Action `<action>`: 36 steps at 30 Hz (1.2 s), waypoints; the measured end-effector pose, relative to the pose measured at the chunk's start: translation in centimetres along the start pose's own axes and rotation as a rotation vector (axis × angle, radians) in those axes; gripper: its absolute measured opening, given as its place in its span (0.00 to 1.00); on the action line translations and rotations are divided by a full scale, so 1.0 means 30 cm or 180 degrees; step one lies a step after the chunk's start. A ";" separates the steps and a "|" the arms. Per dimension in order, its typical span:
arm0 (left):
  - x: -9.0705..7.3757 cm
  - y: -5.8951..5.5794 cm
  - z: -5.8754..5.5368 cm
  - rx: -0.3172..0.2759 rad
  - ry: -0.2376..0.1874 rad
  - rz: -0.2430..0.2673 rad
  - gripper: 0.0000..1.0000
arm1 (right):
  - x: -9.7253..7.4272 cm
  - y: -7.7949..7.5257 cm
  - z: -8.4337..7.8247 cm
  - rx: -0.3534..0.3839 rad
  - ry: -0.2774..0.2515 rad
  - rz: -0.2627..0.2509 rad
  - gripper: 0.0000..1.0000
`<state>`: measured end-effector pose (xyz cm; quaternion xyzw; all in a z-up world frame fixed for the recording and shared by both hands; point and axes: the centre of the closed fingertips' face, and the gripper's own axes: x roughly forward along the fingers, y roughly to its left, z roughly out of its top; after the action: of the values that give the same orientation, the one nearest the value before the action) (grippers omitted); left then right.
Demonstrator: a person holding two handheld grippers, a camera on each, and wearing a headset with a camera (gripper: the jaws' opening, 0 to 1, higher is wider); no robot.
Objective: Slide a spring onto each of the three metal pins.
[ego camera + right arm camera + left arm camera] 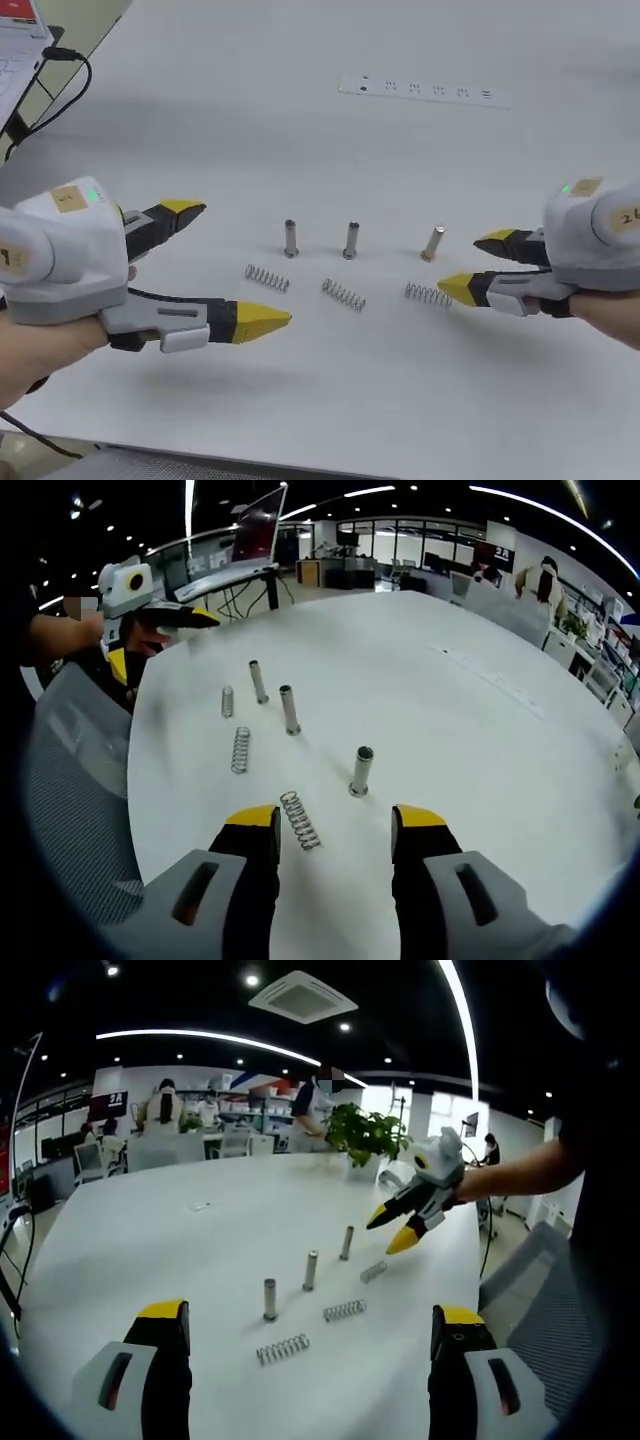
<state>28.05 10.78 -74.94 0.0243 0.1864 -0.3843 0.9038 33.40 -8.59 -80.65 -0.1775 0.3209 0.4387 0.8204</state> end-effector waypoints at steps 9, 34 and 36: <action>-0.016 0.014 -0.007 0.0007 0.0039 0.0039 0.98 | 0.014 0.037 -0.012 -0.0249 0.0104 0.0118 0.41; -0.026 0.000 -0.018 0.0042 0.0112 0.0018 0.98 | 0.081 0.081 -0.069 -0.0710 0.0500 0.0383 0.21; -0.027 0.000 -0.021 0.0053 0.0124 0.0017 0.98 | 0.085 0.086 -0.080 -0.0762 0.0563 0.0415 0.20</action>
<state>27.34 11.43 -75.24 0.0398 0.2007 -0.3830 0.9008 31.40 -7.01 -84.16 -0.2907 0.3482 0.5087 0.7317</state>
